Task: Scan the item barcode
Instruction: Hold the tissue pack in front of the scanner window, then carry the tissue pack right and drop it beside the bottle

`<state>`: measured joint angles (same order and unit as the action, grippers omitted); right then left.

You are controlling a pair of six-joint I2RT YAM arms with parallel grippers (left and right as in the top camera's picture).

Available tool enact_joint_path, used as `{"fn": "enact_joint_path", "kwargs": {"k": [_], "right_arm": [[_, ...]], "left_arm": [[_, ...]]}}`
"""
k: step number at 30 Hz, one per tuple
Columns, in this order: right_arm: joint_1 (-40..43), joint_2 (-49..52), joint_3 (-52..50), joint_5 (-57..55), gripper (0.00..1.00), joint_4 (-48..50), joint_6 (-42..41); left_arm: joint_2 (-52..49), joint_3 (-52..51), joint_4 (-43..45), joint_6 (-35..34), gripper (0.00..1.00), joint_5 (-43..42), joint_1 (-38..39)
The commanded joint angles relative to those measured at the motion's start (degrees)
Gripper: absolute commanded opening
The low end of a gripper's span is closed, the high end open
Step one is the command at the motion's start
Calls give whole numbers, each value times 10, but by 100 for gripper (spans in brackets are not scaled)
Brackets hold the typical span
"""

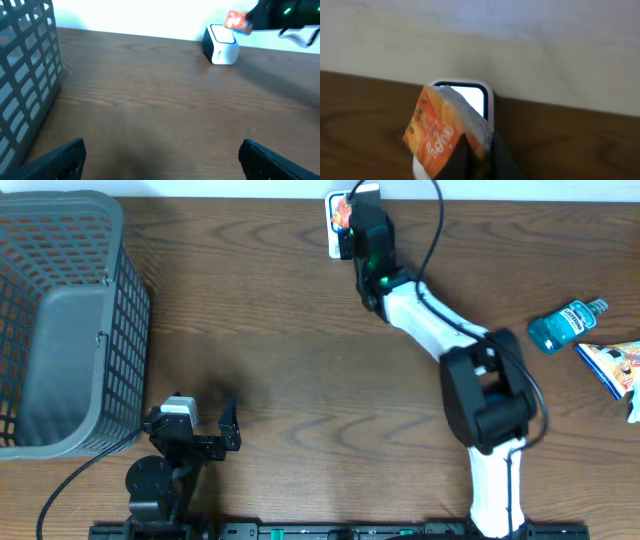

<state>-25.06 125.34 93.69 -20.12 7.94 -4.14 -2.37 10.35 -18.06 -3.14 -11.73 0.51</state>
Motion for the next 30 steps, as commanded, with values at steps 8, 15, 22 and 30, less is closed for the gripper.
{"fn": "enact_joint_path", "kwargs": {"k": [8, 15, 22, 30], "right_arm": [[-2, -68, 4, -3, 1, -283, -118], [-2, -68, 2, -10, 1, -487, -143], [6, -68, 2, -55, 1, -601, -143], [38, -68, 2, -100, 1, -713, -143]], "left_arm": [[2, 7, 1, 3, 98, -3, 2], [2, 7, 1, 3, 98, -3, 2], [2, 7, 0, 3, 98, -3, 2], [2, 7, 1, 3, 98, -3, 2]]}}
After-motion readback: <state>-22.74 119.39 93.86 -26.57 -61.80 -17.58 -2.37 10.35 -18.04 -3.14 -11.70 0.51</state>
